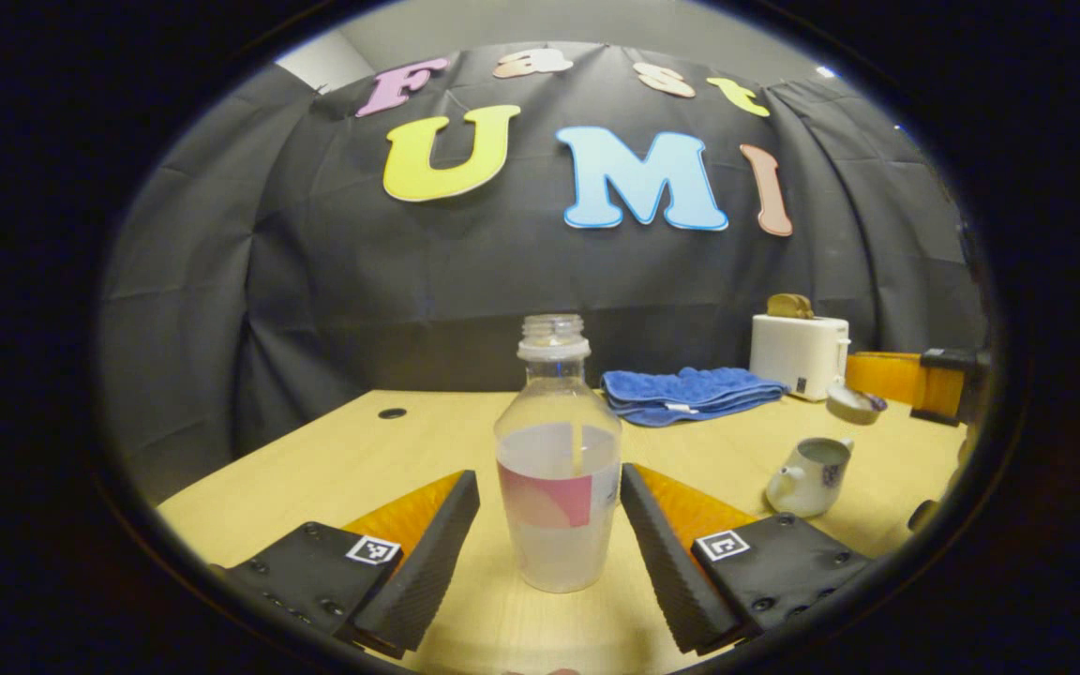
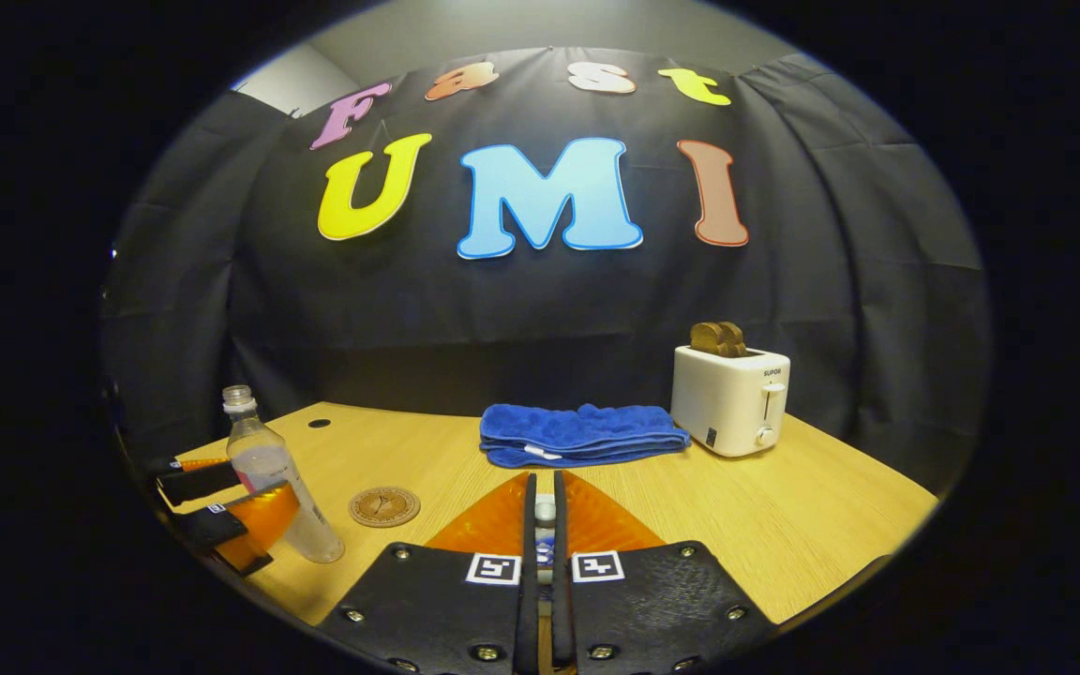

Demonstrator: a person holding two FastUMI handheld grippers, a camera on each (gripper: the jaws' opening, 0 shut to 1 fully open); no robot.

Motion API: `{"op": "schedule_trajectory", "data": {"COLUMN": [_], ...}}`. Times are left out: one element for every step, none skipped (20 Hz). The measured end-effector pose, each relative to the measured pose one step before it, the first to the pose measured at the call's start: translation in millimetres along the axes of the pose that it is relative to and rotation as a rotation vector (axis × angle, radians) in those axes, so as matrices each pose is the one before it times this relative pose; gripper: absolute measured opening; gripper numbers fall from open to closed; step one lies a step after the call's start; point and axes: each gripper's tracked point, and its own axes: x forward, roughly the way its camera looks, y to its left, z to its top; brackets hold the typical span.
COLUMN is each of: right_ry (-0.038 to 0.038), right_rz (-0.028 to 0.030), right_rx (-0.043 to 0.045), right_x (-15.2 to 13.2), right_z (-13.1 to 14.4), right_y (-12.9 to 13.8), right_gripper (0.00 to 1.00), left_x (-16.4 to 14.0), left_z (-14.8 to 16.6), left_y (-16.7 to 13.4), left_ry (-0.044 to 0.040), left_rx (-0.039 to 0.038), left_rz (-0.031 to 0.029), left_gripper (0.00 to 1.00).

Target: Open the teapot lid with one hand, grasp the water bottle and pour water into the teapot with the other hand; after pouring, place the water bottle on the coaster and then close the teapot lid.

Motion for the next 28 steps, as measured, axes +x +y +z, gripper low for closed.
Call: {"op": "schedule_trajectory", "data": {"right_ry": [-0.00646,-0.00514,-0.00381,-0.00114,-0.00286,0.00002,-0.00167,0.00167,0.00111,0.00313,0.00109,0.00274,0.0013,0.00141,0.00129,0.00098,0.00001,0.00158,-0.0003,0.00017,-0.00009,-0.00001,-0.00057,0.00013,-0.00014,-0.00008,0.00029,-0.0001], "right_rz": [-0.00182,-0.00329,-0.00208,0.0001,-0.00011,0.00102,-0.00211,-0.00203,-0.001,-0.00257,-0.00207,-0.00261,-0.00368,-0.00481,-0.00446,-0.00373,-0.00387,-0.00424,-0.00561,-0.00522,-0.00444,-0.00454,-0.00398,-0.00559,-0.00539,-0.0072,-0.0053,-0.00642], "right_rx": [0.0008,-0.00242,-0.00218,-0.00098,0.00245,0.00138,0.00259,0.00169,0.0031,0.003,0.00406,0.00408,0.004,0.00247,0.00235,0.00297,0.00338,0.0021,0.0007,0.00125,0.00295,0.00343,0.00292,0.00214,0.00147,0.00294,0.00394,0.00548], "right_x": [-2.47,-1.89,-1.82,-0.91,-0.89,-0.63,-0.62,-0.79,-0.87,-0.37,-0.61,-0.77,-1.06,-1.01,-0.07,-1.47,-0.54,0.29,-0.71,-0.15,-0.85,-0.01,-0.95,-0.38,-0.38,-0.39,-0.48,-0.49], "right_z": [1.32,2.25,0.56,0.76,-0.27,0.41,-0.87,-0.43,-1.62,-0.92,-1.37,-1.38,-1.72,-0.6,-1.16,-0.09,-0.72,-0.12,-0.51,0.19,-1.05,0.3,-1.01,-0.22,-0.87,0.21,-1.27,0.13], "right_y": [-1.58,-1.69,-1.95,-0.9,-1.21,-0.84,-1.82,-1.52,-1.42,-1.57,-1.93,-2.36,-2.37,-2.65,-2.54,-2.56,-2.84,-2.72,-3.43,-3.68,-3.27,-3.28,-2.97,-3.59,-3.79,-4.46,-3.96,-4.43], "right_gripper": [0.06,0.06,0.06,0.06,0.06,0.05,0.06,0.06,0.06,0.06,0.06,0.06,0.06,0.06,0.06,0.06,0.06,0.06,0.06,0.06,0.06,0.06,0.06,0.06,0.06,0.06,0.06,0.06], "left_x": [3.58,3.84,1.62,2.97,-0.99,1.38,0.8,0.26,1.05,0.4,1.26,0.85,1.51,1.06,1.63,1.19,0.62,1.4,2.06,1.25,1.62,1.32,2.12,2.1,1.63,2.27,0.59,0.98], "left_z": [-4.02,-5.2,-2.65,-2.47,0.02,1.39,-0.68,0.65,0.15,0.39,0.01,1.78,3.34,3.0,3.64,4.32,3.45,5.27,3.58,5.24,3.45,4.96,3.65,3.7,3.05,4.01,2.91,3.55], "left_y": [-0.59,-0.63,-0.88,-0.57,-0.92,0.29,-1.49,-0.62,-1.33,-0.01,0.62,1.91,0.59,0.81,1.07,0.45,-0.47,-0.3,-0.72,-0.83,-0.55,-1.11,-2.09,-2.41,-3.95,-3.77,-4.43,-4.28], "left_ry": [0.01264,0.01326,0.0082,0.00727,-0.0009,-0.00291,-0.0005,-0.00269,-0.00165,0.00022,0.00164,0.00028,-0.00306,-0.00552,-0.00552,-0.00572,-0.0059,-0.00856,-0.00722,-0.00742,-0.00561,-0.00766,-0.00658,-0.0037,-0.00377,-0.00513,-0.00263,-0.00092], "left_rx": [0.00039,0.00024,-0.00001,-0.0012,0.0049,0.00439,0.00202,-0.00094,0.0035,0.01139,0.01974,0.02714,0.02976,0.02931,0.02765,0.03074,0.03161,0.03447,0.0366,0.03977,0.04295,0.04183,0.04133,0.03899,0.03649,0.03418,0.03576,0.0355], "left_rz": [0.00074,-0.00294,0.00011,-0.00539,0.00341,-0.0071,-0.00494,-0.00914,-0.00883,-0.0069,-0.00138,0.00298,0.00261,0.00015,0.00244,0.00003,-0.00013,-0.00116,0.00049,-0.00016,0.00276,0.00036,-0.00113,-0.00525,-0.00874,-0.00917,-0.01147,-0.00981], "left_gripper": [1.0,1.0,1.0,0.98,0.95,0.92,0.89,0.89,0.87,0.87,0.87,0.87,0.87,0.87,0.86,0.86,0.86,0.86,0.86,0.86,0.86,0.86,0.87,0.87,0.87,0.87,0.87,0.87]}}
